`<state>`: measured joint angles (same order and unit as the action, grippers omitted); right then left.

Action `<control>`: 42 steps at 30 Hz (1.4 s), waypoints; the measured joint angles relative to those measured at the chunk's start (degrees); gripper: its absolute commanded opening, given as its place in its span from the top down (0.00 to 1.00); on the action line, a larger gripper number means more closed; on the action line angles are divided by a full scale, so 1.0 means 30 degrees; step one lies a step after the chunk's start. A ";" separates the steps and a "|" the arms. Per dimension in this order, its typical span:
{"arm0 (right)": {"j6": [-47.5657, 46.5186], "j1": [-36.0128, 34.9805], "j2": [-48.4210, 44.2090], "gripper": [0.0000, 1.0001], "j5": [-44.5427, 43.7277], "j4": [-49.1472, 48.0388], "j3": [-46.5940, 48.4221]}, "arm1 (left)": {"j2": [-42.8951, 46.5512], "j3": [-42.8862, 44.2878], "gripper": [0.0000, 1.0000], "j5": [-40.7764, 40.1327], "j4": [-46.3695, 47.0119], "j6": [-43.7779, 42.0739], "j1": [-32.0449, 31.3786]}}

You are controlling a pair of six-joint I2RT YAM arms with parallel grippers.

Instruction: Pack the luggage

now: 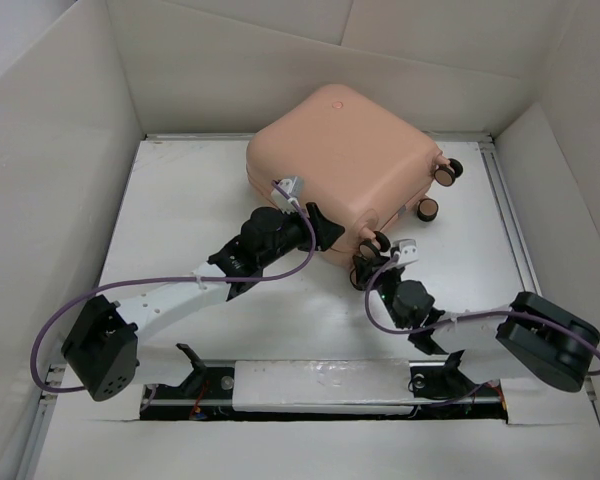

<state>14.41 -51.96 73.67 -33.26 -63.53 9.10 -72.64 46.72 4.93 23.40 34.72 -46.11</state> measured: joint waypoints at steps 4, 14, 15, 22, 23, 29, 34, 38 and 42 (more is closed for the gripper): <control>-0.0262 0.0787 0.0699 0.57 0.0976 -0.1042 0.0007 | 0.0000 -0.0080 0.53 0.0015 0.0095 0.0000 0.0000; -0.0087 0.1530 0.0707 0.54 0.2448 -0.2237 -0.0452 | -0.0051 -0.0109 0.53 0.0095 0.0197 0.0007 0.0000; -0.0051 0.1603 0.0787 0.57 0.2637 -0.2346 -0.0452 | -0.0087 -0.0109 0.53 0.0138 0.0240 0.0007 0.0000; -0.0015 0.2769 0.2084 0.83 0.4721 -0.3832 -0.0517 | -0.0240 -0.0109 0.53 0.0219 0.0270 0.0007 0.0000; -0.0029 0.2914 0.2222 0.88 0.4932 -0.3993 -0.0517 | -0.0240 -0.0109 0.53 0.0226 0.0270 0.0007 0.0000; -0.0095 0.3235 0.2463 1.00 0.5865 -0.4131 -0.0510 | -0.0379 -0.0102 0.55 0.0226 0.0313 0.0007 0.0000; -0.0109 0.3322 0.2514 1.00 0.6186 -0.3971 -0.0517 | -0.0860 -0.0102 0.55 0.0219 0.0306 0.0015 0.0000; -0.0087 0.3067 0.2543 1.00 0.6011 -0.3963 -0.0517 | -0.1275 0.0007 0.55 0.0270 0.0226 0.0022 0.0000; -0.0102 0.2346 0.2586 1.00 0.5275 -0.3963 -0.0495 | -0.1945 0.0321 0.55 0.0648 -0.0248 0.0080 -0.0124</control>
<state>14.11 -44.93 81.43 -17.43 -75.42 7.62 -78.48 47.68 6.87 22.65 34.96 -46.48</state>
